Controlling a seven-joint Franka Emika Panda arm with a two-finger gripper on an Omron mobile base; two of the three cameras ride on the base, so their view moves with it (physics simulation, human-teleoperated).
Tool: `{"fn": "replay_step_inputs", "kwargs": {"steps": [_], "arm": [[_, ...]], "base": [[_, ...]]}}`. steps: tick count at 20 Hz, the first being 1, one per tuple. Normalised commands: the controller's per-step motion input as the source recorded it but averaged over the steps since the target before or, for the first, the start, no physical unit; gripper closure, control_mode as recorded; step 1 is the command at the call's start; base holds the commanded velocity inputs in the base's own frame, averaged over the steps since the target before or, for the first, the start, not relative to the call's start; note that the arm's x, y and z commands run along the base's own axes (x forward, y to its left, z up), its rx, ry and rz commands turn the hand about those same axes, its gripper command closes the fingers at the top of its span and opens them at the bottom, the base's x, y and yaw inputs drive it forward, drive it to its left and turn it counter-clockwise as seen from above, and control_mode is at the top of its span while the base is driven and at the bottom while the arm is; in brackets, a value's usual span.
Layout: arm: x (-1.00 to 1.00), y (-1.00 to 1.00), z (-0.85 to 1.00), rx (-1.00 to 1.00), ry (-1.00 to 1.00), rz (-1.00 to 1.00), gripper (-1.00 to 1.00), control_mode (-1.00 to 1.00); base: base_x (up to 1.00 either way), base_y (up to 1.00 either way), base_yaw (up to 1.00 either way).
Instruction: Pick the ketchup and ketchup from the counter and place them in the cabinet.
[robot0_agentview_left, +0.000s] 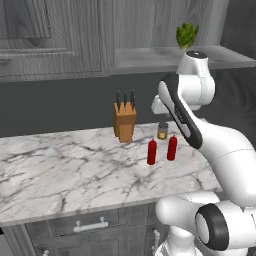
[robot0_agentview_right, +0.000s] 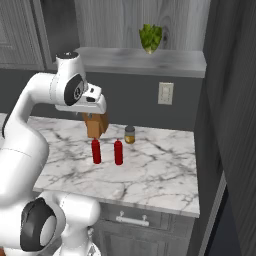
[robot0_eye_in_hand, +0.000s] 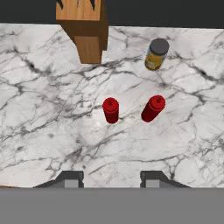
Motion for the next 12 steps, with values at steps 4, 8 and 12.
{"fn": "replay_step_inputs", "kwargs": {"steps": [4,8,12], "arm": [[-0.1,0.0,0.0,0.0,0.0,0.0,-1.0,-1.0],[-0.3,0.0,0.0,0.0,-0.01,0.0,-1.0,-1.0],[-0.36,0.0,0.0,0.0,-0.06,0.0,-1.0,-1.0]], "base": [[0.0,0.0,0.0],[0.0,0.0,0.0],[0.0,0.0,0.0]]}}
